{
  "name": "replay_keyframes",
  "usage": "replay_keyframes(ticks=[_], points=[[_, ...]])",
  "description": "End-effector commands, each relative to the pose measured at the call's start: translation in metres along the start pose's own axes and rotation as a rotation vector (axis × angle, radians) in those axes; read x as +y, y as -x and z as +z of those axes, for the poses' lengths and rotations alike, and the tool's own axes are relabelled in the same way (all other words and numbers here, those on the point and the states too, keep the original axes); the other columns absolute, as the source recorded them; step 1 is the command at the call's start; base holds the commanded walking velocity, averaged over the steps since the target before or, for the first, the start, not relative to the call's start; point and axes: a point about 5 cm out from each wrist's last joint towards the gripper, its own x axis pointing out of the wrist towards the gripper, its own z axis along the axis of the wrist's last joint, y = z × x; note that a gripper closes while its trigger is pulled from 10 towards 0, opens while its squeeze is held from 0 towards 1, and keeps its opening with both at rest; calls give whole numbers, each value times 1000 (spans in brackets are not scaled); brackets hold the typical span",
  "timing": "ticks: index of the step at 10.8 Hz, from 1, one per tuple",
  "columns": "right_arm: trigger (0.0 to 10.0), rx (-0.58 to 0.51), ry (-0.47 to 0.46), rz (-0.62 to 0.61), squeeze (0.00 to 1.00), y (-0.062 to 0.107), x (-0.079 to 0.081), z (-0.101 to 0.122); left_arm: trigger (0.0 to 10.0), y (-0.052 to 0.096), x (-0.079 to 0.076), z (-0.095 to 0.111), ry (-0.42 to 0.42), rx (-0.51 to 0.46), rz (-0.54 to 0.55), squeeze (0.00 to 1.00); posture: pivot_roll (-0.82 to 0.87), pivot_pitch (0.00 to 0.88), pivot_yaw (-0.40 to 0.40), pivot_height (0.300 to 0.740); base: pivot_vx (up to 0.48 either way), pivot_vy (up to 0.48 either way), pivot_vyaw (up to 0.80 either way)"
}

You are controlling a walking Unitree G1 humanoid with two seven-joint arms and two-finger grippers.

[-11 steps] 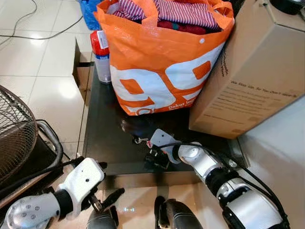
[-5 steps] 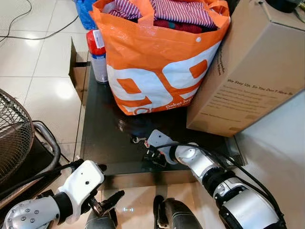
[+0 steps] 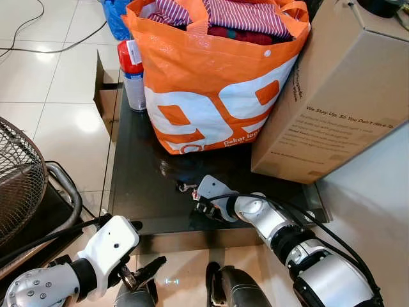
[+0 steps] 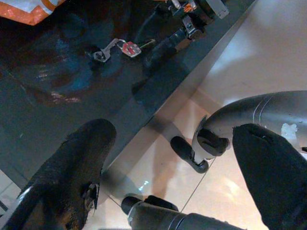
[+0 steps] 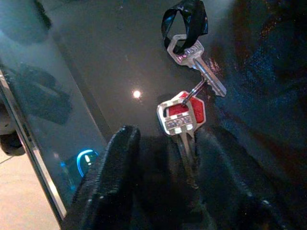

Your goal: Hang keys on a hook

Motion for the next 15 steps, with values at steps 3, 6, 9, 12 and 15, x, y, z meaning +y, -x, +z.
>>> replay_keyframes(ticks=[3, 6, 9, 12, 15], points=[[0, 86, -33, -6, 0, 3, 4, -23, 10000, 3, -3, 3, -7, -7, -7, 0, 4, 264, -146, 740, 0, 0, 0], [0, 109, -39, -12, 0, 6, 4, -29, 10000, 2, -5, 3, -2, -8, -6, 0, 2, 263, -149, 740, 0, 0, 0], [0, 137, -68, -26, 0, 8, 4, -38, 10000, 2, -4, 4, -6, -12, -3, 0, 9, 255, -146, 740, 0, 0, 0], [0, 120, -120, -20, 0, 18, -12, -32, 10000, -1, 0, 6, -12, -22, 6, 0, 7, 232, -146, 740, 0, 0, 0], [0, 121, -115, -75, 0, 45, -16, -31, 10000, -5, 2, 8, -16, -36, 7, 0, 5, 222, -144, 740, 0, 0, 0]])
